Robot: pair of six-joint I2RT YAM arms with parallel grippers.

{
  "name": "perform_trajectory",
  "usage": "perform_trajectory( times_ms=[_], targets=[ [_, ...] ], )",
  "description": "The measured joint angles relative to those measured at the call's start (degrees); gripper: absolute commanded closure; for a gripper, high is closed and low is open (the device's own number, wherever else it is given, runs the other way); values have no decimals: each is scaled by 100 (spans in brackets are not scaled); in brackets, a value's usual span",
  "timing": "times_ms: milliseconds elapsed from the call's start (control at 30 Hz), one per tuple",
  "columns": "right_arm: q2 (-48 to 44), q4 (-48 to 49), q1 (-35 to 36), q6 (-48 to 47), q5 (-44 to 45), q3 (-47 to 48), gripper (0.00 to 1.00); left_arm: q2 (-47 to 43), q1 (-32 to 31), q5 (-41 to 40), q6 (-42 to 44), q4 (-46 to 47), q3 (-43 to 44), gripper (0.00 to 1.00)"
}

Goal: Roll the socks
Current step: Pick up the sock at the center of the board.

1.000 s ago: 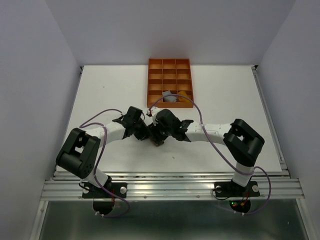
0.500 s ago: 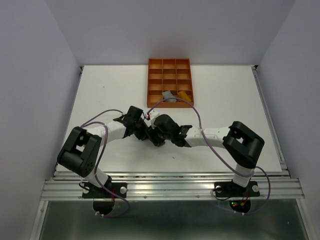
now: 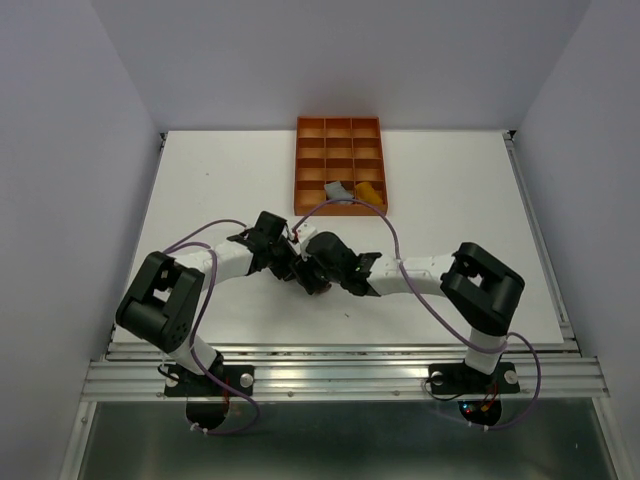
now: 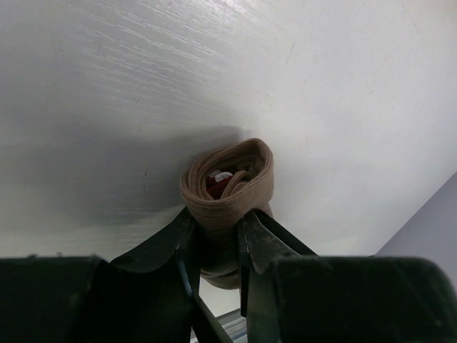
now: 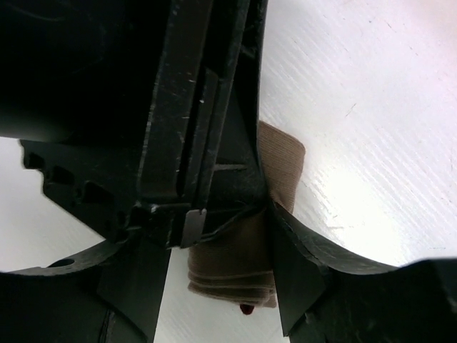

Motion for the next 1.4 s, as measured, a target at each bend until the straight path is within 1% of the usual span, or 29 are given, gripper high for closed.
perform_trajectory(
  times_ms=[200, 467, 633, 667, 700, 733, 767, 800, 833, 867, 900, 933, 967, 1000, 1033, 1067, 1100, 1133, 1167, 1200, 1267, 1300, 1400],
  targets=[
    [208, 116, 57, 52, 142, -13, 46, 13, 2, 0, -52, -13, 0, 100],
    [219, 210, 136, -9, 345, -79, 45, 68, 15, 55, -52, -59, 52, 100],
    [409, 225, 267, -125, 787, 7, 46, 74, 39, 83, -52, -55, 52, 100],
    [431, 208, 275, -133, 839, 33, 48, 76, 42, 87, -50, -57, 55, 100],
    [463, 179, 304, -160, 979, 76, 57, 76, 44, 87, -48, -57, 57, 100],
    [481, 164, 330, -177, 1010, 85, 57, 76, 46, 90, -46, -57, 57, 100],
    [496, 133, 345, -205, 1067, 101, 75, 76, 46, 90, -37, -55, 57, 100],
    [507, 103, 356, -210, 1108, 116, 82, 76, 48, 90, -33, -55, 57, 100],
    [507, 83, 367, -260, 1161, 120, 87, 76, 52, 76, -46, -59, 59, 100],
    [505, 63, 387, -240, 1228, 129, 89, 79, 81, 101, -31, -85, 72, 100],
    [507, 33, 391, -249, 1244, 153, 95, 76, 85, 98, -15, -98, 72, 99],
    [505, 2, 391, -254, 1255, 160, 99, 76, 87, 103, 2, -103, 76, 96],
    [505, -7, 396, -243, 1270, 162, 99, 76, 87, 105, 17, -105, 79, 89],
    [505, -20, 402, -210, 1298, 162, 99, 70, 87, 105, 17, -114, 79, 71],
    [505, -35, 409, -179, 1327, 162, 99, 70, 87, 107, 37, -118, 83, 65],
    [505, -48, 411, -153, 1366, 162, 99, 70, 90, 107, 55, -125, 90, 62],
    [505, -50, 413, -120, 1410, 160, 99, 70, 90, 96, 74, -160, 111, 51],
    [501, -48, 413, -101, 1438, 153, 99, 68, 87, 72, 103, -210, 136, 47],
    [485, -48, 413, -87, 1471, 142, 99, 66, 83, 9, 160, -306, 166, 37],
    [470, -46, 413, -44, 1495, 131, 99, 61, 72, -11, 166, -372, 186, 31],
    [437, -17, 413, -13, 1543, 103, 99, 22, 50, -160, 249, -535, 236, 21],
    [385, -11, 411, 0, 1547, 92, 99, -59, 37, -254, 304, -678, 267, 18],
    [275, 37, 409, 57, 1508, 13, 99, -164, 22, -404, 424, -960, 317, 18]
  ],
)
